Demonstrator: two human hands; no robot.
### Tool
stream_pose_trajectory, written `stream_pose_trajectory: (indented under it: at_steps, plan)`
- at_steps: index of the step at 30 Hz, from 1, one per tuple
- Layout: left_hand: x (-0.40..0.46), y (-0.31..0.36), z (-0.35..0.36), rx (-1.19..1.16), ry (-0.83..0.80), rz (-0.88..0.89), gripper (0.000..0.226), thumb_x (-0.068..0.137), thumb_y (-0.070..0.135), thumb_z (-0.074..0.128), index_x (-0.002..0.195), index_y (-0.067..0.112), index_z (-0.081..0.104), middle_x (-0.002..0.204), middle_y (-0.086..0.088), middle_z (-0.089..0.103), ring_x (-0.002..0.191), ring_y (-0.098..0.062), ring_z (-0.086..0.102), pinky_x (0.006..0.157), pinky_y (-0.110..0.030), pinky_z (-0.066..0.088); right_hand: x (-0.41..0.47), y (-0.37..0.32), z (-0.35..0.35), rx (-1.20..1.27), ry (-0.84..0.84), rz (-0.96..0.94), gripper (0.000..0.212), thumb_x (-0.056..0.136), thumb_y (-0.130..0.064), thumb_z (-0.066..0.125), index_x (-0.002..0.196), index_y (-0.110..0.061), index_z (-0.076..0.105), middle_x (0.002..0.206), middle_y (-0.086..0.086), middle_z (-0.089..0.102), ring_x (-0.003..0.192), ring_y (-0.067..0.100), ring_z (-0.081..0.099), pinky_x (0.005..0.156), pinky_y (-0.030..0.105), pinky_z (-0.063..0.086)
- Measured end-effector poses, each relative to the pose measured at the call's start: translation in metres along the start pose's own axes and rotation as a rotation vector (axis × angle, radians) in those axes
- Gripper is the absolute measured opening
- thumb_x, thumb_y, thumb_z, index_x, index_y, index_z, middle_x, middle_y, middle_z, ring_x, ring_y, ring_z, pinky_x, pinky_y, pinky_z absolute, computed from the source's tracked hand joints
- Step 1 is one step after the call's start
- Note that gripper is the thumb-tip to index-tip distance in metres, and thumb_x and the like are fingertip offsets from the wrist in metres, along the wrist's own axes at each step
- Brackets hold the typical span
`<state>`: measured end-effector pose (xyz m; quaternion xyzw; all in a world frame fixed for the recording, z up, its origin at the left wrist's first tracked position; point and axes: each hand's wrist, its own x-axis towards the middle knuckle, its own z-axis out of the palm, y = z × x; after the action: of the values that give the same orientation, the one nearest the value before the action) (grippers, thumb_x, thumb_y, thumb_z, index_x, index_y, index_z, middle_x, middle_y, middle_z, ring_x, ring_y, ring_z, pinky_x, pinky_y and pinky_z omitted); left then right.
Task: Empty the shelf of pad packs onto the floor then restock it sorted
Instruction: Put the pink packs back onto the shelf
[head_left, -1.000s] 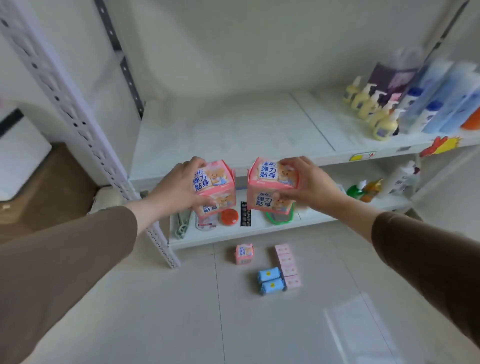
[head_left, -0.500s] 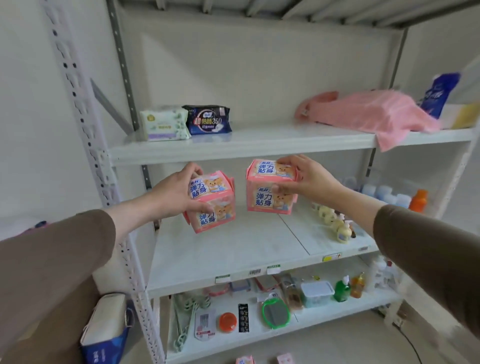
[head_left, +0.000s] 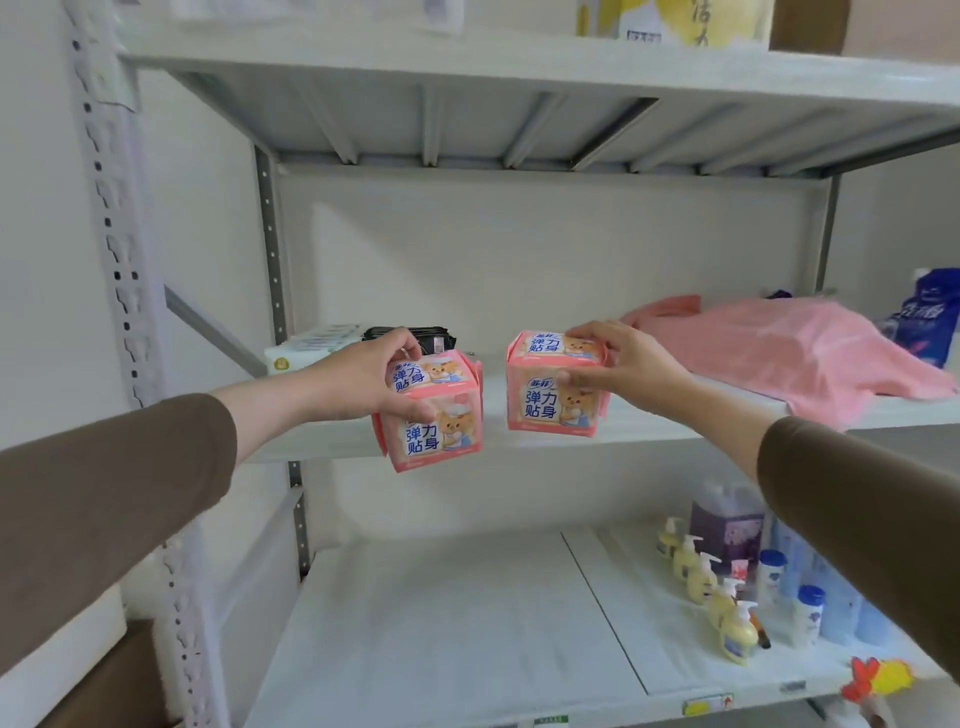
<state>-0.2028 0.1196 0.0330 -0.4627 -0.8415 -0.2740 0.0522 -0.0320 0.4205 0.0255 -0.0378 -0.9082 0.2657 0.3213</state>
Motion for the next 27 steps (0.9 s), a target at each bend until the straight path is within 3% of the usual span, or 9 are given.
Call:
stream_pose_trajectory:
  at_steps: [3,8,13,18,23,27]
  plan:
    - [0.033,0.004,0.001,-0.008,0.019,0.002,0.071,0.055,0.058,0.089,0.107,0.034,0.048,0.103,0.009,0.068,0.091,-0.018,0.067,0.08,-0.048,0.056,0.032,0.023,-0.006,0.021,-0.037,-0.009,0.071,0.062,-0.065,0.08,0.123,-0.035,0.061,0.113,-0.018,0.062,0.1,0.001,0.063,0.09,0.033,0.055]
    - [0.094,0.008,0.002,0.003,0.013,-0.02,0.069,0.062,0.051,0.089,0.113,0.029,0.048,0.106,0.008,0.068,0.091,-0.016,0.069,0.079,-0.041,0.059,0.071,0.065,-0.01,0.075,-0.103,0.022,0.068,0.06,-0.058,0.086,0.12,-0.036,0.062,0.114,-0.015,0.064,0.098,0.004,0.068,0.092,0.037,0.055]
    - [0.168,0.001,0.001,0.051,0.046,0.004,0.072,0.062,0.055,0.086,0.116,0.028,0.047,0.109,0.008,0.066,0.092,-0.012,0.066,0.084,-0.038,0.055,0.095,0.098,-0.015,0.075,-0.126,0.051,0.062,0.062,-0.049,0.088,0.117,-0.034,0.064,0.11,-0.012,0.068,0.091,0.001,0.069,0.089,0.03,0.056]
    - [0.249,-0.01,-0.002,-0.02,0.066,0.045,0.068,0.068,0.047,0.086,0.117,0.021,0.047,0.111,0.003,0.064,0.097,-0.016,0.065,0.085,-0.036,0.054,0.117,0.117,-0.011,0.075,-0.176,0.063,0.055,0.065,-0.041,0.089,0.113,-0.032,0.065,0.103,-0.009,0.072,0.088,0.004,0.071,0.079,0.025,0.056]
    - [0.318,-0.036,0.007,-0.007,0.012,-0.001,0.068,0.072,0.046,0.084,0.12,0.021,0.043,0.115,0.0,0.061,0.098,-0.018,0.063,0.089,-0.039,0.053,0.144,0.128,0.008,0.124,-0.202,0.071,0.06,0.056,-0.055,0.09,0.105,-0.036,0.063,0.102,-0.006,0.074,0.093,0.013,0.072,0.087,0.039,0.058]
    - [0.354,-0.055,0.019,0.023,-0.076,-0.023,0.069,0.074,0.044,0.083,0.123,0.021,0.04,0.116,-0.003,0.061,0.1,-0.019,0.062,0.089,-0.04,0.053,0.168,0.128,0.03,0.159,-0.233,0.056,0.055,0.061,-0.048,0.09,0.107,-0.03,0.063,0.103,-0.005,0.073,0.094,0.013,0.072,0.089,0.039,0.058]
